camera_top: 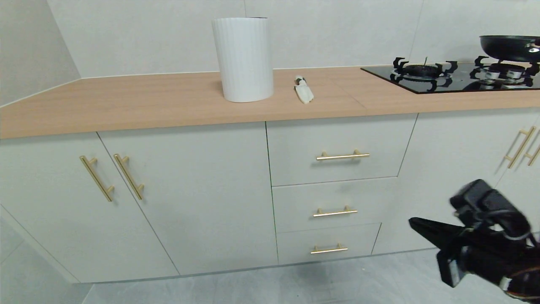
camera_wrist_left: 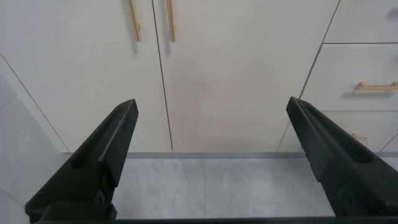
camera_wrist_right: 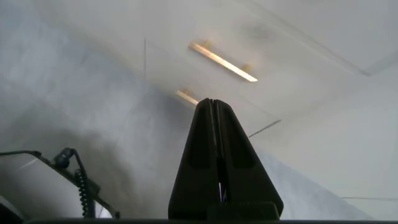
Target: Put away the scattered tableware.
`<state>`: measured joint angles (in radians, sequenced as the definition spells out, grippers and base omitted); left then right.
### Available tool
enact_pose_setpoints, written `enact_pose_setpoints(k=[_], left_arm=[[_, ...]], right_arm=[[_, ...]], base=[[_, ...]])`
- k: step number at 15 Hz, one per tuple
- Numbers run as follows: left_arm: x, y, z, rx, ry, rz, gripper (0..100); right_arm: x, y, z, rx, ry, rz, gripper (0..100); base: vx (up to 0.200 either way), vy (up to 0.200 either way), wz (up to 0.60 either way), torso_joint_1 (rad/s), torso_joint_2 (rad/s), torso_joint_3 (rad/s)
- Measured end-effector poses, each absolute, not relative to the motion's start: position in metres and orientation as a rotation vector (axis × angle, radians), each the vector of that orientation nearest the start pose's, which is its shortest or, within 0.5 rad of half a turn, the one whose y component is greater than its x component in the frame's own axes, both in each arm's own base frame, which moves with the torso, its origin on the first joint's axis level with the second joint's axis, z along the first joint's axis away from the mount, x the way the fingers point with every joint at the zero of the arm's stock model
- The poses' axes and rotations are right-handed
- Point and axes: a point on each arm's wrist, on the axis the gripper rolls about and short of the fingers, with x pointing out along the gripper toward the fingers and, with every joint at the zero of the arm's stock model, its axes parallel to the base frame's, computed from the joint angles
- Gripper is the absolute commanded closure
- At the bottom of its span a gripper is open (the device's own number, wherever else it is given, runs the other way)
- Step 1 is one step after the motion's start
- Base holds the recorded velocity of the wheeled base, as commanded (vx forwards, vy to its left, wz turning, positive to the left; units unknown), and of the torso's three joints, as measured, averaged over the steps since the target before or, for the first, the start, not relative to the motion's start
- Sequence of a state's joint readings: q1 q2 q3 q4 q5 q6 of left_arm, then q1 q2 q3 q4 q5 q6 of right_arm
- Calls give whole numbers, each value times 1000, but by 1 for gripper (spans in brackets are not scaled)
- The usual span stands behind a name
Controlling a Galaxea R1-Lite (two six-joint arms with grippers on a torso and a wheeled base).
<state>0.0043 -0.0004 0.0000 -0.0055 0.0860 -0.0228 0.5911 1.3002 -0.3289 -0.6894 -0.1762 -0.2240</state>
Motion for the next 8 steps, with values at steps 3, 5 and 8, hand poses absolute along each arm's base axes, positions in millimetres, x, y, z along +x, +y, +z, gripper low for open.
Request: enact_pose_setpoints(k=[3,5,8], left_arm=[[-23,2,76,-23,-7,90,0],[-23,2,76,-23,-7,90,0],[-23,2,76,-20,-7,90,0]], right_arm=[[114,50,193,-199,31,258,100],[86,25,199,-135,-54,126,100],[43,5,165,-103,-76,-2,100]], base=[[0,0,0,0,0,0],[0,0,0,0,0,0],[0,0,0,0,0,0]])
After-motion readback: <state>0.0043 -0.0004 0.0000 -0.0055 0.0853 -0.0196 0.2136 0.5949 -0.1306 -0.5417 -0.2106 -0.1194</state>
